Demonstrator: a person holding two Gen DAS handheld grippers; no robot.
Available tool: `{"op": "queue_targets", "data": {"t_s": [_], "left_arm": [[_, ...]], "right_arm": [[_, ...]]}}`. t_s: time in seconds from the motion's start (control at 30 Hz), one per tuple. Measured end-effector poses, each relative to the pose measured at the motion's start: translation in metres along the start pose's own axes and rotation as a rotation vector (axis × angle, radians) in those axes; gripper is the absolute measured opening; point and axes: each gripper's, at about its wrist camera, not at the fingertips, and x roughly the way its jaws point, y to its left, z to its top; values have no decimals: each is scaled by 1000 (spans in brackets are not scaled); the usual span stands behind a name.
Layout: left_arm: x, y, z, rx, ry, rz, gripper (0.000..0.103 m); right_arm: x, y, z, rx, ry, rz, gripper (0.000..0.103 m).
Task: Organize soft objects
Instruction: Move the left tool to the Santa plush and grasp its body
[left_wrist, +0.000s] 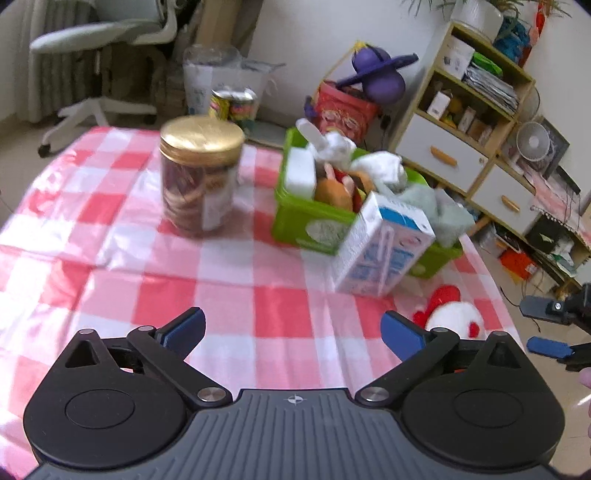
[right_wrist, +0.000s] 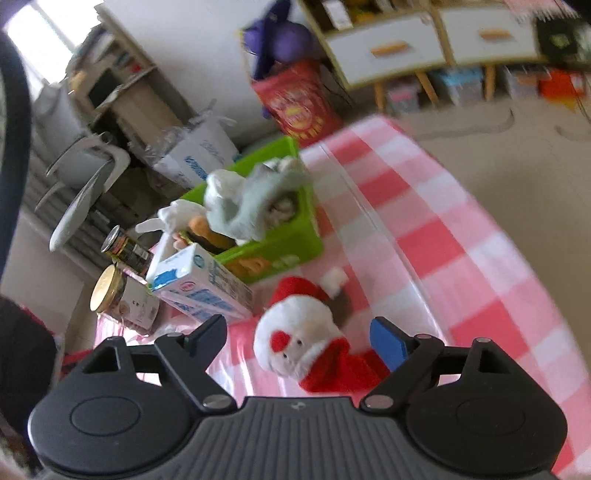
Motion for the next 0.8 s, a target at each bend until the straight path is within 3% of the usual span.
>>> {"op": "queue_targets", "data": {"t_s": [0.13, 0.53, 0.67, 0.8], "left_arm": [[8, -17, -8, 31, 16, -5, 97], [45, -99, -34, 76, 57, -70, 96], [60, -118, -39, 84, 38, -81, 91], [72, -127, -43, 31, 57, -131, 84]], "right_arm": [[-2, -16, 1, 102, 27, -10, 69], [1, -31, 6, 117, 22, -107, 69], [6, -42, 9, 156, 31, -116, 69], [9, -51, 13, 197, 34, -107, 69]]}}
